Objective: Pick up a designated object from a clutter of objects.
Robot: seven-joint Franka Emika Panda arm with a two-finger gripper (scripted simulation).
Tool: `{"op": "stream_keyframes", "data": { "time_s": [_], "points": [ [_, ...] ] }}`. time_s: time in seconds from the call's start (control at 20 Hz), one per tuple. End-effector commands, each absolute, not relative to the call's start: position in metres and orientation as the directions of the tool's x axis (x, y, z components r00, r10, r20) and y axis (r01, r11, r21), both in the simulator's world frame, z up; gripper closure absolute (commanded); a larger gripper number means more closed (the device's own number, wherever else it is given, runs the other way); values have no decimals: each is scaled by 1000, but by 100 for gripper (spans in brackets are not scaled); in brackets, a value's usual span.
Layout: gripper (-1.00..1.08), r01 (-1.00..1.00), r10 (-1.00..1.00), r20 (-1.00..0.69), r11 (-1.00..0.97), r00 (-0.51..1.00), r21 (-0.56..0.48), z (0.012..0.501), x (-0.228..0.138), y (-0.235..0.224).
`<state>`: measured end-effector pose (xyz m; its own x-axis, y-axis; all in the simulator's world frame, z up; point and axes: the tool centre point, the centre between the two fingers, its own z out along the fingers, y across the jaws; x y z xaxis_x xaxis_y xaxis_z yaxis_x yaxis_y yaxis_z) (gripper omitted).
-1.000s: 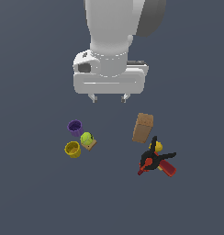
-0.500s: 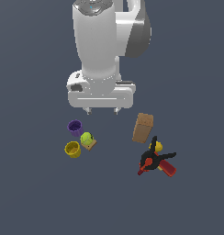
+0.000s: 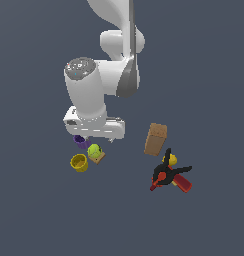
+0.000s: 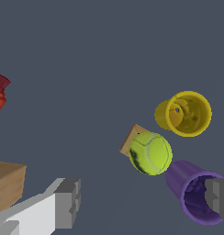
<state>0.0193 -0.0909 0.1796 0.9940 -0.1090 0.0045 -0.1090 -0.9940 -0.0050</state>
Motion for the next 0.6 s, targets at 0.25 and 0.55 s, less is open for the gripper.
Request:
{"op": "stream_keyframes", "data": {
  "time_s": [0.25, 0.55],
  "points": [
    [-92, -160, -160, 1, -987, 987, -2, 128, 10, -121],
    [-92, -175, -175, 0, -984, 984, 0, 113, 5, -130]
  ]
}}
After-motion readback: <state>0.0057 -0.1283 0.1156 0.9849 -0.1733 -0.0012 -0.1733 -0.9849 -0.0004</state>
